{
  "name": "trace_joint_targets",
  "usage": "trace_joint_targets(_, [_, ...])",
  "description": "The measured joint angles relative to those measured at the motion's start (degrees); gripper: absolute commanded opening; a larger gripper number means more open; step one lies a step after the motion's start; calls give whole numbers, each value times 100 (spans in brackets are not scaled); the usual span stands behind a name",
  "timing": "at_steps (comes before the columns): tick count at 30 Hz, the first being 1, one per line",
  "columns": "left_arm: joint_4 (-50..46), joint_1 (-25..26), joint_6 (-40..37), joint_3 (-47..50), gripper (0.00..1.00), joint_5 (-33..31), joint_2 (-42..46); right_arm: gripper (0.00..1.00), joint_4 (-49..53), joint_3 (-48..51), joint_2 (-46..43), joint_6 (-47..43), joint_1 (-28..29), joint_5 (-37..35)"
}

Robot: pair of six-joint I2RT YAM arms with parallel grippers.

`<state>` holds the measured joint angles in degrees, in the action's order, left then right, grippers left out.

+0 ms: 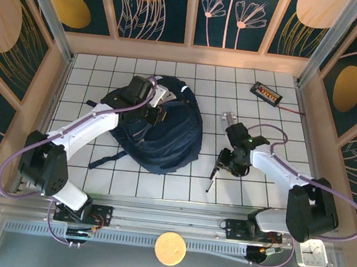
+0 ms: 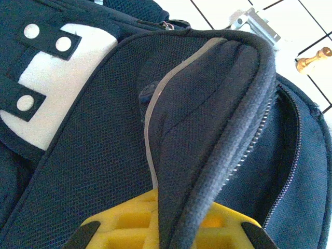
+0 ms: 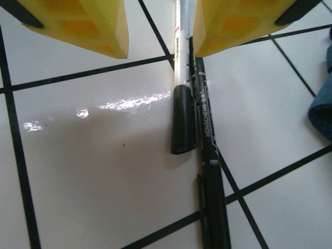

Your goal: Pack the student bag

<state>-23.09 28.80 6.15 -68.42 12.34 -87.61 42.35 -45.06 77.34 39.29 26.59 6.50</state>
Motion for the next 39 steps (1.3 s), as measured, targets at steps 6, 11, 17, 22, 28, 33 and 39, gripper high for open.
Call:
trace_joint_targets(6, [76, 0, 0, 286, 0, -87, 267, 35, -212, 98, 348, 2, 72, 66])
trace_joint_targets(11, [107, 0, 0, 374, 0, -107, 350, 35, -420, 98, 590, 9, 225, 107])
trace_joint_targets(17, [144, 0, -2, 420, 0, -133, 402, 34, -619, 72, 780, 33, 391, 195])
trace_joint_targets(22, [149, 0, -2, 431, 0, -131, 411, 30, -706, 72, 809, 63, 402, 260])
trace_joint_targets(28, [179, 0, -2, 437, 0, -131, 411, 31, -699, 85, 807, 61, 400, 234])
trace_joint_targets(33, [184, 0, -2, 437, 0, -131, 411, 31, -592, 142, 719, 42, 389, 76])
trace_joint_targets(39, [186, 0, -4, 437, 0, -131, 411, 31, -564, 297, 664, 20, 361, -52])
